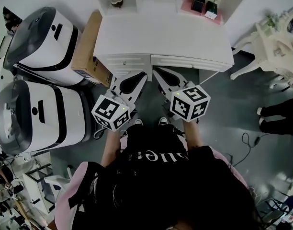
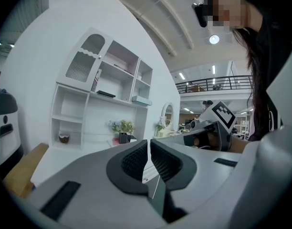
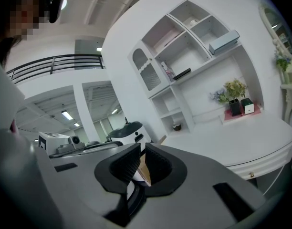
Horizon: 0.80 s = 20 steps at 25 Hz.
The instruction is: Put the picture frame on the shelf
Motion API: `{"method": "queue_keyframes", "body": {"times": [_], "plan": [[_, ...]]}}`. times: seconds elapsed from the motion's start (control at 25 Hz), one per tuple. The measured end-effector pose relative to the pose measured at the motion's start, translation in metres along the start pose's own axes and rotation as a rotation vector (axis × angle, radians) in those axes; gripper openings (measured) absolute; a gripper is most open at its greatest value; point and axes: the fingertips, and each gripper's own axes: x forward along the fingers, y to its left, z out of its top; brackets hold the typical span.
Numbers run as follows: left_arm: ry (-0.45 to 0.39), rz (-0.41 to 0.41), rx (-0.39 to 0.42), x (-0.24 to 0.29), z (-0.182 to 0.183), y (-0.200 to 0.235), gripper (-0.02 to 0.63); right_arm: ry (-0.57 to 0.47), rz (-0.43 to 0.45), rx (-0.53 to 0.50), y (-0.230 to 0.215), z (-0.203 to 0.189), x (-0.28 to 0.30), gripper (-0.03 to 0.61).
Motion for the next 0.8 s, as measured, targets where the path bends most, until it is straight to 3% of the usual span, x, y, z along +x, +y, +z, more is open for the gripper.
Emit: {"method": "queue_keyframes", "body": {"times": [0.8], "plan": [[-0.029, -0.024, -0.016, -0.021, 0.007, 0.036, 0.031, 0.016, -0.041, -0.020, 0.018, 0.000, 0.033, 0.064]]}}
